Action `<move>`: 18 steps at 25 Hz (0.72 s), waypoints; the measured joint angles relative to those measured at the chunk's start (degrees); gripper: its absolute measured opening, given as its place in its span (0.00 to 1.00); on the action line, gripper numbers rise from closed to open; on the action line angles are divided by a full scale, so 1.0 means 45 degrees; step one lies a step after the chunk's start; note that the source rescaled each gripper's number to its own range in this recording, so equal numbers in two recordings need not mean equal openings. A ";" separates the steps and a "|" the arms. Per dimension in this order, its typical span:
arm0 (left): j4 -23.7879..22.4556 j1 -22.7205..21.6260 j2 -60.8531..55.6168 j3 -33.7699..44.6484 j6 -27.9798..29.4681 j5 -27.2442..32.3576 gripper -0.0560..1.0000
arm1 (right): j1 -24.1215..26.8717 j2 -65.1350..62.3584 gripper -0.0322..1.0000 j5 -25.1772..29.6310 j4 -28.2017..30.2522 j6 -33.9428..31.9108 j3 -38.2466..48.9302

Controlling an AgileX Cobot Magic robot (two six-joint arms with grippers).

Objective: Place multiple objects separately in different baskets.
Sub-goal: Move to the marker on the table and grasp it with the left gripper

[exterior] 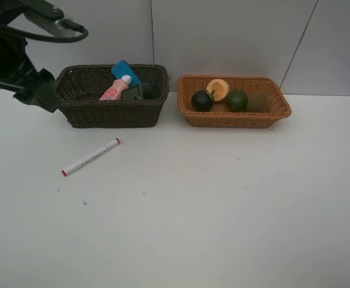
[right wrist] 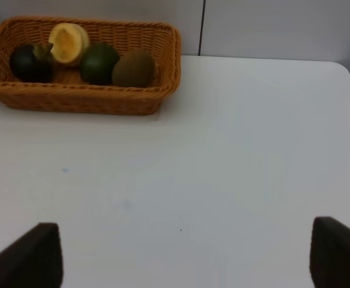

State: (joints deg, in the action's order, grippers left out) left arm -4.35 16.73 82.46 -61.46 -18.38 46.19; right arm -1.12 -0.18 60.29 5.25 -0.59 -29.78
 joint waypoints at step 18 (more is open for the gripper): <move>0.0009 0.0733 0.3687 0.0208 -0.0153 -0.0928 0.96 | 0.0000 0.0000 1.00 0.0000 0.0000 0.0000 0.0000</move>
State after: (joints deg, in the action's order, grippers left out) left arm -4.31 20.03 99.06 -60.52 -19.07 42.02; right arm -1.12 -0.18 60.29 5.25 -0.59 -29.78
